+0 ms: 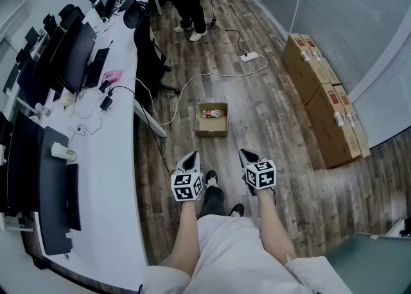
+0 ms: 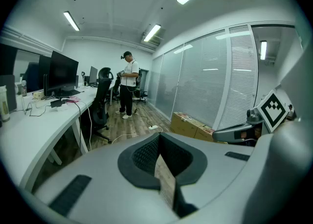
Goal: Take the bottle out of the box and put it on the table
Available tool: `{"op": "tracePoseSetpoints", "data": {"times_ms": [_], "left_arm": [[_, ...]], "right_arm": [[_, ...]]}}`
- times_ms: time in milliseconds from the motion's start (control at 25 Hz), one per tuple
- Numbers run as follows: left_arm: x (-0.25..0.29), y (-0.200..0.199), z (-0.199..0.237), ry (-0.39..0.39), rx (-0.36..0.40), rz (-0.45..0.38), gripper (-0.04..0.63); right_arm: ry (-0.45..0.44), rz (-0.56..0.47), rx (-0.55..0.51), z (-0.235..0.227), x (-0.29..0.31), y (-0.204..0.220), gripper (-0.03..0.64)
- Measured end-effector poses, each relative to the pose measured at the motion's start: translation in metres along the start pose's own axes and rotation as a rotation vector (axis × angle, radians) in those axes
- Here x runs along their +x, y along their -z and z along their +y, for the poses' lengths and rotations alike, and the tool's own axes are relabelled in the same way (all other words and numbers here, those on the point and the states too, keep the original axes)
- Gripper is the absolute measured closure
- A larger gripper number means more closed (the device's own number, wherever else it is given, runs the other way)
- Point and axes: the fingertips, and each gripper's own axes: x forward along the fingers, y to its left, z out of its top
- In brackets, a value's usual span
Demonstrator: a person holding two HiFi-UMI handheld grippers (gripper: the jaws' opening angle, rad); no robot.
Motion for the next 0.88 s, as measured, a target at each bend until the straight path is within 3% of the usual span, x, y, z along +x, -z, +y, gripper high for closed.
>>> {"op": "tracePoseSetpoints", "data": {"times_ms": [400,880], "left_arm": [[0.030,-0.018,0.025,0.019,-0.014,-0.008,0.580],[0.103,-0.048,0.055,0.088,-0.014,0.013,0.580]], "right_arm": [[0.010,0.004,-0.003,-0.006,0.029,-0.020,0.578],[0.052,0.010,0.034,-0.030,0.087,-0.052,0.578]]}}
